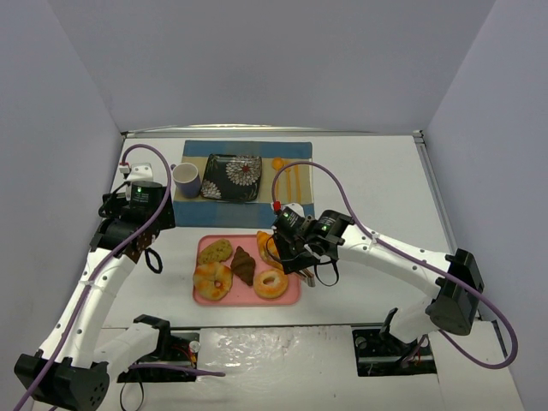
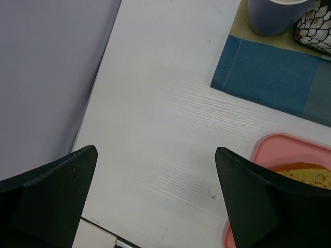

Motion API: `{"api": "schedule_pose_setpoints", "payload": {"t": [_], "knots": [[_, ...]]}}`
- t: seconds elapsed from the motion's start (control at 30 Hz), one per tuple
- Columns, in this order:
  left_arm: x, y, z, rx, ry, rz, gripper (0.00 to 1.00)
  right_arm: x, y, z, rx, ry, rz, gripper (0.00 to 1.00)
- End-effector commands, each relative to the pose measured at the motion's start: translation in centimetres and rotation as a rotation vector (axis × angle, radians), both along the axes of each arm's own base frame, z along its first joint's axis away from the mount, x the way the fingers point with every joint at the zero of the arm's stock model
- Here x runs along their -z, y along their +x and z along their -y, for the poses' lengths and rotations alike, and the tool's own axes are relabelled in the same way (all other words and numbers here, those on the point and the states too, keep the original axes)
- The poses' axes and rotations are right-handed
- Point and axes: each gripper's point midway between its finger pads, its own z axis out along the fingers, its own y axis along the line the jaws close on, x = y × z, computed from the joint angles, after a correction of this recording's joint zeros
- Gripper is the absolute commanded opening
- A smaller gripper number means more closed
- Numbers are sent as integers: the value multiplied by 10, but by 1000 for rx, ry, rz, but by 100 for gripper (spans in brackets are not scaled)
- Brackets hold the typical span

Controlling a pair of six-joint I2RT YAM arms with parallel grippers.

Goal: Place the bread

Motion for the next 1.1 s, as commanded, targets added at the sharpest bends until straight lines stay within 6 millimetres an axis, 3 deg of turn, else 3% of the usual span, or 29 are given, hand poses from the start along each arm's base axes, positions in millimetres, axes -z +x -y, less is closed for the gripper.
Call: {"api": "schedule_pose_setpoints", "payload": {"t": [0.0, 0.17, 0.3, 0.53, 0.67, 0.77, 0.9, 1.07], "knots": [[-13, 4, -2, -19, -11, 54, 97, -19, 12, -12, 21, 48, 62, 0], [-13, 3, -2, -21, -11, 54, 97, -30, 17, -16, 25, 64, 96, 0], [-13, 1, -3, -24, -9, 52, 97, -50, 26, -23, 24, 95, 145, 0], [-13, -1, -5, -32, -5, 52, 97, -86, 55, -37, 41, 111, 267, 0], [-12, -1, -4, -36, -13, 52, 97, -104, 87, -57, 47, 95, 354, 0], [-11, -3, -4, -42, -27, 55, 97, -104, 115, -77, 41, 68, 395, 0], [-8, -5, -2, -43, -43, 55, 97, -124, 174, -103, 85, 119, 469, 0], [-11, -6, -3, -44, -38, 59, 97, -138, 245, -105, 153, 196, 513, 0]]}}
